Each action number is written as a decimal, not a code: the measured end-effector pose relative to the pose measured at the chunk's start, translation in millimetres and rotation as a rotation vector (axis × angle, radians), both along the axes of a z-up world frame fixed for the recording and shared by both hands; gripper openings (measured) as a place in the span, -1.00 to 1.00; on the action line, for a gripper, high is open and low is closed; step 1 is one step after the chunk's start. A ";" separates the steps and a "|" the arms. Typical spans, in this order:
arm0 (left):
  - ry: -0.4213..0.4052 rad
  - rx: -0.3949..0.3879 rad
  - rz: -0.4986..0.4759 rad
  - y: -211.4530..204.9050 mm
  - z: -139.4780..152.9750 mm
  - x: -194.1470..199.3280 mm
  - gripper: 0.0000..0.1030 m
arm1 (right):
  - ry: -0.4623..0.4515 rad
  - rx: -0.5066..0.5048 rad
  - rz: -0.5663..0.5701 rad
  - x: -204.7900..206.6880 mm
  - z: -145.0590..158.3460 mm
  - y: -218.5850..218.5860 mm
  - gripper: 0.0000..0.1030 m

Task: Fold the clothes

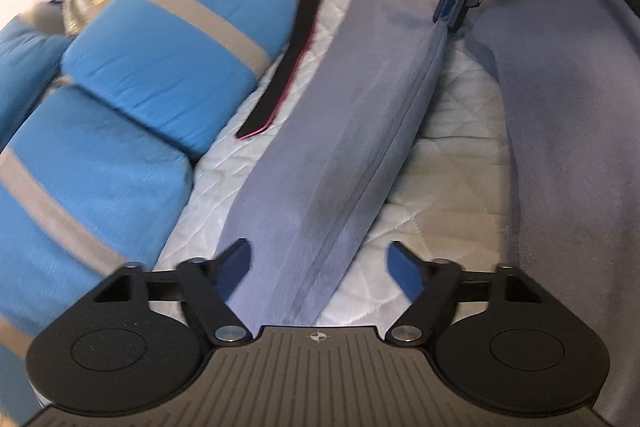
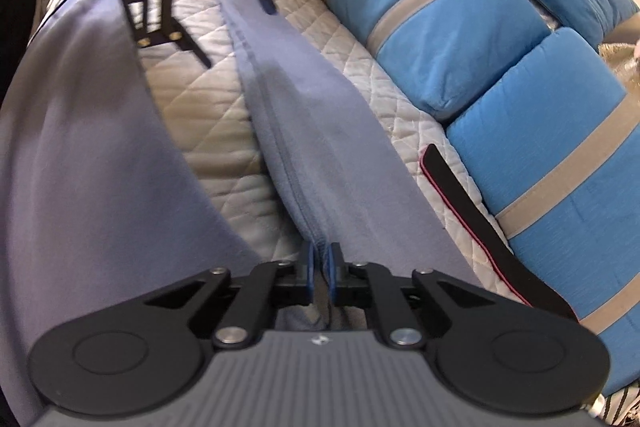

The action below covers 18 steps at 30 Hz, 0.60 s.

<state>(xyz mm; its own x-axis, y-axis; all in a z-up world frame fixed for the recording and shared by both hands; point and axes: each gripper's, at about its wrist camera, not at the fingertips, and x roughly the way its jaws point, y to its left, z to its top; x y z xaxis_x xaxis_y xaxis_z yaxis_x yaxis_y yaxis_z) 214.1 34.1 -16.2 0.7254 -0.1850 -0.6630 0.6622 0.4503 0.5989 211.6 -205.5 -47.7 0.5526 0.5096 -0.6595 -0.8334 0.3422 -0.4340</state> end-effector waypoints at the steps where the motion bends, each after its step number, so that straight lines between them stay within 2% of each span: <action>1: -0.001 0.020 -0.007 -1.7 -2.6 2.6 -0.02 | 0.001 -0.003 0.003 -1.7 -2.1 0.4 -1.00; 10: 0.043 0.092 -0.068 -9.2 -13.0 12.8 -0.11 | 0.024 -0.005 0.011 -3.7 -11.4 1.6 -1.00; 12: 0.038 0.105 -0.070 -11.1 -13.8 11.6 -0.43 | 0.028 -0.008 0.012 -3.2 -12.4 1.9 -1.00; 18: 0.017 0.162 -0.108 -16.7 -17.8 2.5 -0.62 | 0.033 -0.001 0.004 -3.1 -13.3 1.9 -1.00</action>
<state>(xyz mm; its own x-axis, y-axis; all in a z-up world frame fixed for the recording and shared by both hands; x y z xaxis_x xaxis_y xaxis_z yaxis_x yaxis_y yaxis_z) 216.6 17.4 -34.0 0.6960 -0.1505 -0.7021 0.7117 0.2747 0.6466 208.6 -203.6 -61.0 0.5285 0.5109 -0.6780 -0.8487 0.3386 -0.4064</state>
